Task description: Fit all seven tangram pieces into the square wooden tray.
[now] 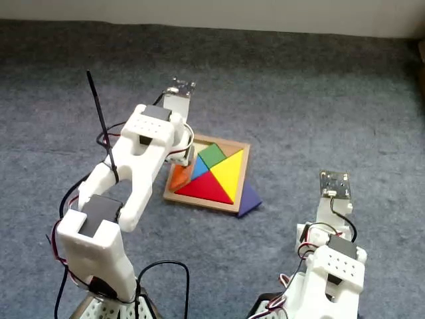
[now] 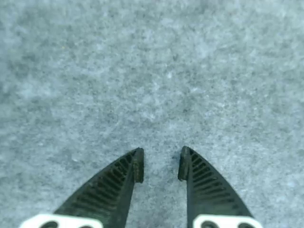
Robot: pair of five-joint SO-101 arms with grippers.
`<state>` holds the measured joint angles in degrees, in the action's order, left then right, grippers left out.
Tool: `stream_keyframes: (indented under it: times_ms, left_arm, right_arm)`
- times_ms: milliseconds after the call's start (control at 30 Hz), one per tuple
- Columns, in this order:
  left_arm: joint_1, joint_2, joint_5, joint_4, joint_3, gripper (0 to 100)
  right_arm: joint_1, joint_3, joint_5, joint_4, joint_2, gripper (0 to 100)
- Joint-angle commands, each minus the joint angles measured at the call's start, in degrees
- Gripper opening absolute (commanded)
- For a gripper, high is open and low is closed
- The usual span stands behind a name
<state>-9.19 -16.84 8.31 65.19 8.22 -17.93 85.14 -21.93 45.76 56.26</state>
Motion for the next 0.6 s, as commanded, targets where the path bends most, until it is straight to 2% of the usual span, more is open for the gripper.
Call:
stream_keyframes:
  times_ms: [0,300,567]
  left_arm:
    - [2.51,3.3,0.26,-0.18,-0.84,16]
    - [4.26,3.3,0.18,1.05,-0.48,16]
    - [-2.15,2.68,0.18,1.05,-0.31,16]
  right_arm:
    - [-1.71,-0.22,0.09,-0.84,-0.31,13.4]
    - [-1.71,-0.22,0.09,-0.84,-0.31,13.4]
    - [-1.71,-0.22,0.09,-0.84,-0.31,13.4]
